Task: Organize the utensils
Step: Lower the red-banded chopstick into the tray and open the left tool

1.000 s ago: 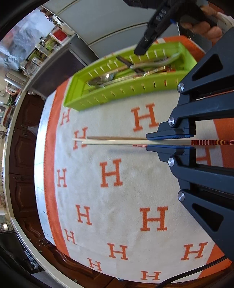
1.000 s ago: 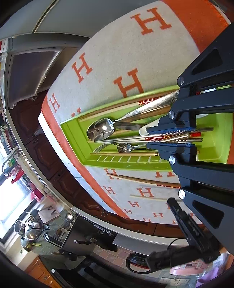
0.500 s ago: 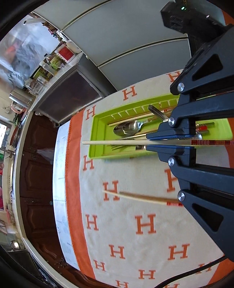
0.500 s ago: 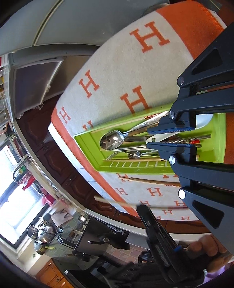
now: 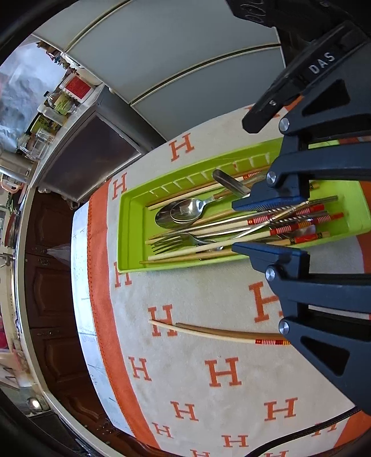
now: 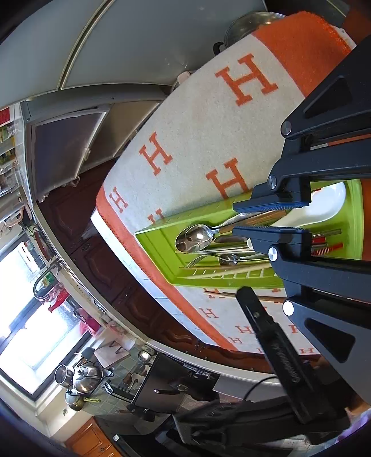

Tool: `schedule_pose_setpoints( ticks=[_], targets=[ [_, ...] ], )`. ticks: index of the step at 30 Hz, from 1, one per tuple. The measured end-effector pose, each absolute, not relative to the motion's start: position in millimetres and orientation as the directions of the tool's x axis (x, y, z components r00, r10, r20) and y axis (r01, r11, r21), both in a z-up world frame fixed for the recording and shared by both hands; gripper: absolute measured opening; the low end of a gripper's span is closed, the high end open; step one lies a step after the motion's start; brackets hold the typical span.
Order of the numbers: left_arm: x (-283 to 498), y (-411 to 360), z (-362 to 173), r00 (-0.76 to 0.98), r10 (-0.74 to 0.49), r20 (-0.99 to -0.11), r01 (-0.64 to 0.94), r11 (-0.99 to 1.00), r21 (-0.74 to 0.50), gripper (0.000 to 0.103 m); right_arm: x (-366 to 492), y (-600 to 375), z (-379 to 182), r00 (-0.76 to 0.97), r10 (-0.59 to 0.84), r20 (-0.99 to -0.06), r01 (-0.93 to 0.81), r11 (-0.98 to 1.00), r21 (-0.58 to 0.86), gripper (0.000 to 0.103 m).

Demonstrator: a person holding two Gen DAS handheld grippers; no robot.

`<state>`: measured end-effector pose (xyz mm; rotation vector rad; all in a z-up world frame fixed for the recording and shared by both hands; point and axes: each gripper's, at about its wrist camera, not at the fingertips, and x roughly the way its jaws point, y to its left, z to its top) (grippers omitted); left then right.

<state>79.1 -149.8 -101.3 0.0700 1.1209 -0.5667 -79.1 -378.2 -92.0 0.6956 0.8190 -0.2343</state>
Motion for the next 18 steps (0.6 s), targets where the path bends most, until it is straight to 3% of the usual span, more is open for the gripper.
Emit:
schedule_pose_setpoints(
  ticks=[3, 14, 18],
  targets=[
    [73.4, -132.7, -96.2, 0.343, -0.387, -0.856, 0.454, 0.866, -0.21, 0.036, -78.8, -370.8, -90.5, 0.666, 0.068, -0.743, 0.44, 0.768, 0.466, 0.01],
    [66.9, -58.8, -98.4, 0.427, -0.307, -0.85, 0.369, 0.918, -0.146, 0.04, -65.2, -334.0, -86.3, 0.638, 0.098, -0.764, 0.377, 0.825, 0.421, 0.01],
    [65.6, -34.6, -107.6, 0.444, -0.277, -0.852, 0.332, 0.934, -0.13, 0.049, -56.1, -320.6, -88.2, 0.617, 0.112, -0.779, 0.35, 0.847, 0.4, 0.01]
  ],
)
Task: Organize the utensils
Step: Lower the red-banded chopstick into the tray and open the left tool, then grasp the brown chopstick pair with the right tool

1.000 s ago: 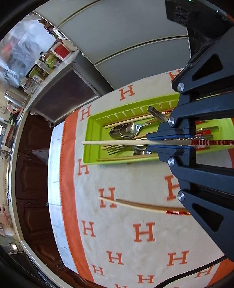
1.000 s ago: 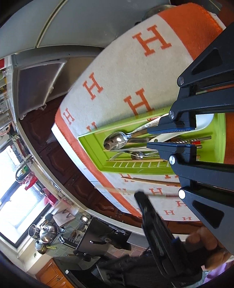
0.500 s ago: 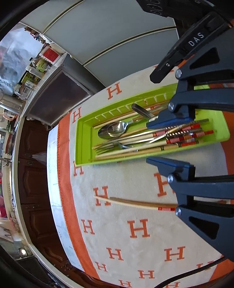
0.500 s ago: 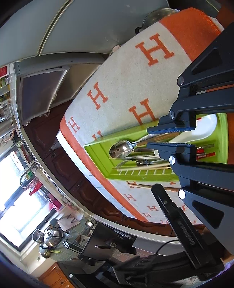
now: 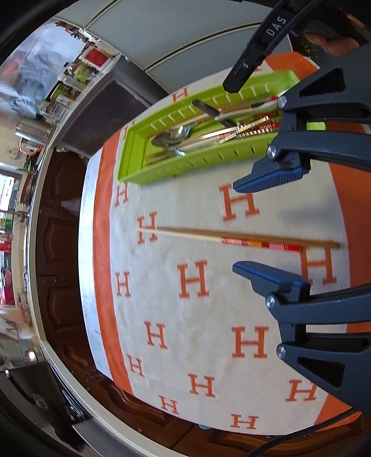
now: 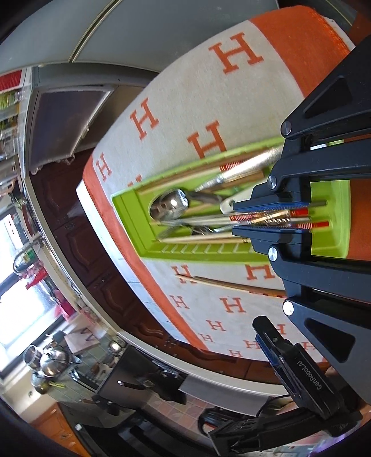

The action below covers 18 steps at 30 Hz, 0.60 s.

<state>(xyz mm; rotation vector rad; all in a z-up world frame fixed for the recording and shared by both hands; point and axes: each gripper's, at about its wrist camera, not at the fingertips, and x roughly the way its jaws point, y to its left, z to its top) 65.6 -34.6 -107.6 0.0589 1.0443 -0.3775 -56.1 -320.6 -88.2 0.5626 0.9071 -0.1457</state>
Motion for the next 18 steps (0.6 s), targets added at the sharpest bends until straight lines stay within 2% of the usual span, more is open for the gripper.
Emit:
schedule_pose_setpoints(
  ticks=[5, 7, 18],
  targets=[
    [67.3, -5.9, -121.9, 0.443, -0.255, -0.859, 0.289, 0.948, -0.132, 0.049, -42.8, -293.5, -92.6, 0.568, 0.122, -0.814, 0.312, 0.883, 0.35, 0.011],
    [68.6, 3.8, -126.7, 0.443, -0.248, -0.862, 0.271, 0.953, -0.135, 0.049, -38.2, -283.2, -94.3, 0.555, 0.131, -0.821, 0.295, 0.892, 0.341, 0.015],
    [77.9, 48.5, -146.6, 0.443, -0.239, -0.864, 0.195, 0.966, -0.168, 0.049, -3.9, -229.2, -102.8, 0.49, 0.146, -0.859, 0.212, 0.936, 0.28, 0.016]
  ],
)
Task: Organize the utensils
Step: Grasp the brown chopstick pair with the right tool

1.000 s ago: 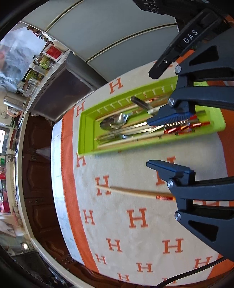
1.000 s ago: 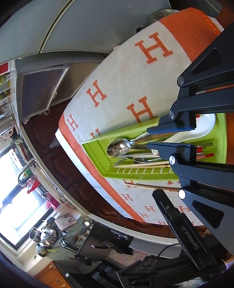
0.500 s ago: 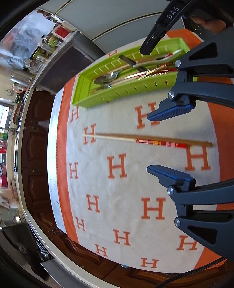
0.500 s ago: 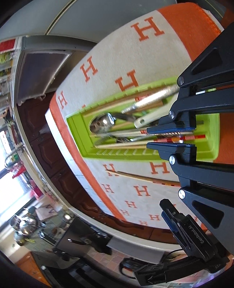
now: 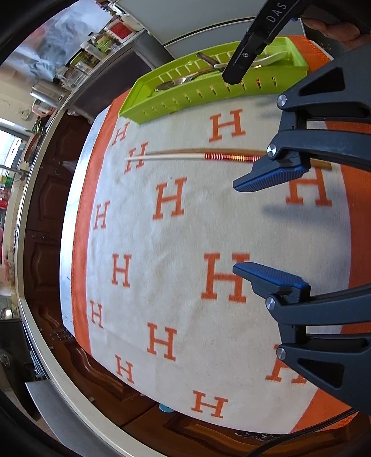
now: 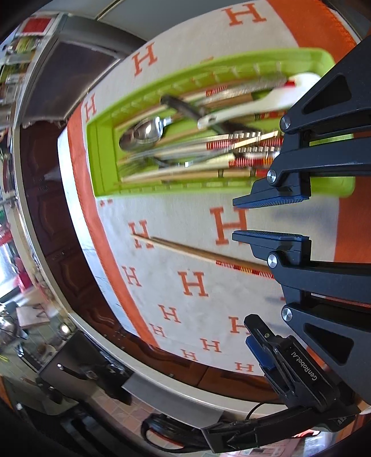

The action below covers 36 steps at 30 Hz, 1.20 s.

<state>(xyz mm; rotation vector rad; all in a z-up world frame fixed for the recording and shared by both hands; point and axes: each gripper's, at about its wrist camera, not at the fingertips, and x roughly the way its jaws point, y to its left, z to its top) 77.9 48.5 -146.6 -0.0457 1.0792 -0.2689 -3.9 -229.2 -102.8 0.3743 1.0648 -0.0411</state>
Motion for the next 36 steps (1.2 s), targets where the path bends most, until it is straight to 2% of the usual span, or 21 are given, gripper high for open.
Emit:
schedule_pose_setpoints(
  ticks=[17, 36],
  targets=[
    [85.3, 81.8, -158.3, 0.437, -0.243, -0.866, 0.131, 0.97, -0.205, 0.05, 79.8, -176.5, -155.9, 0.396, 0.128, -0.909, 0.157, 0.966, 0.205, 0.016],
    [87.1, 84.1, -161.6, 0.43, -0.249, -0.868, 0.13, 0.968, -0.213, 0.051, 66.1, -153.3, -156.9, 0.428, 0.014, -0.904, 0.092, 0.994, 0.059, 0.015]
  ],
)
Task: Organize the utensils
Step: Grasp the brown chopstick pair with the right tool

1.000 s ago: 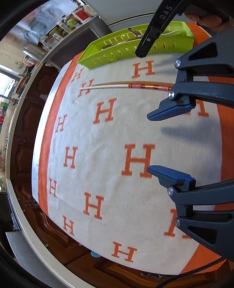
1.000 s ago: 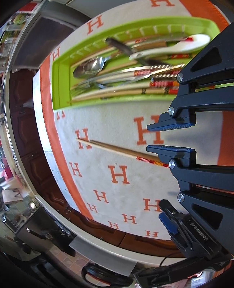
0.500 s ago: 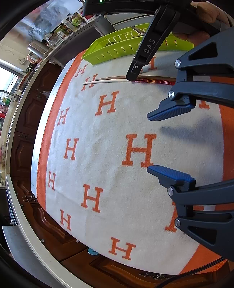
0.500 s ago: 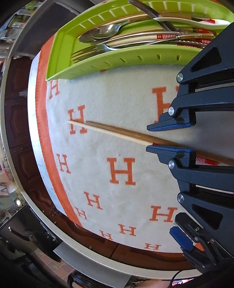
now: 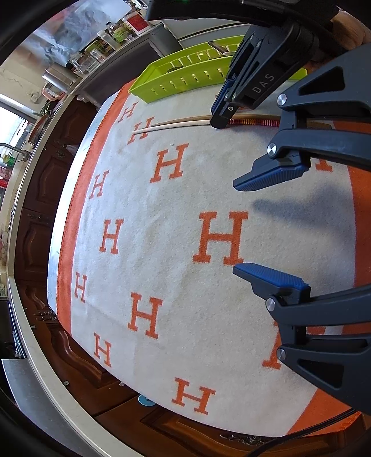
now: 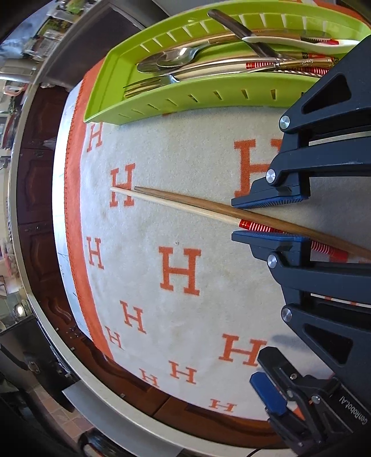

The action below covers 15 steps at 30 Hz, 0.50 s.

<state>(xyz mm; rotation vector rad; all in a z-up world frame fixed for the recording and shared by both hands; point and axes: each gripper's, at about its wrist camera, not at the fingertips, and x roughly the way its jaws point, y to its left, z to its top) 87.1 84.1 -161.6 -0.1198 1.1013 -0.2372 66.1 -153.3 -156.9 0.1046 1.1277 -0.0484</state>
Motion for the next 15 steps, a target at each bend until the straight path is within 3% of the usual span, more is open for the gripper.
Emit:
schedule_pose_setpoints(
  ticks=[6, 8, 15],
  targets=[
    [85.3, 83.3, -158.9, 0.434, -0.245, -0.867, 0.133, 0.969, -0.208, 0.051, 61.9, -166.7, -154.7, 0.436, 0.079, -0.896, 0.114, 0.983, 0.142, 0.011],
    [84.1, 82.5, -157.6, 0.437, -0.246, -0.865, 0.137, 0.969, -0.207, 0.051, 60.1, -172.1, -152.6, 0.441, 0.101, -0.892, 0.122, 0.978, 0.171, 0.005],
    [81.8, 75.5, -156.5, 0.43, -0.246, -0.869, 0.153, 0.968, -0.198, 0.051, 54.6, -182.5, -153.5, 0.437, 0.152, -0.887, 0.14, 0.962, 0.234, 0.005]
  ],
)
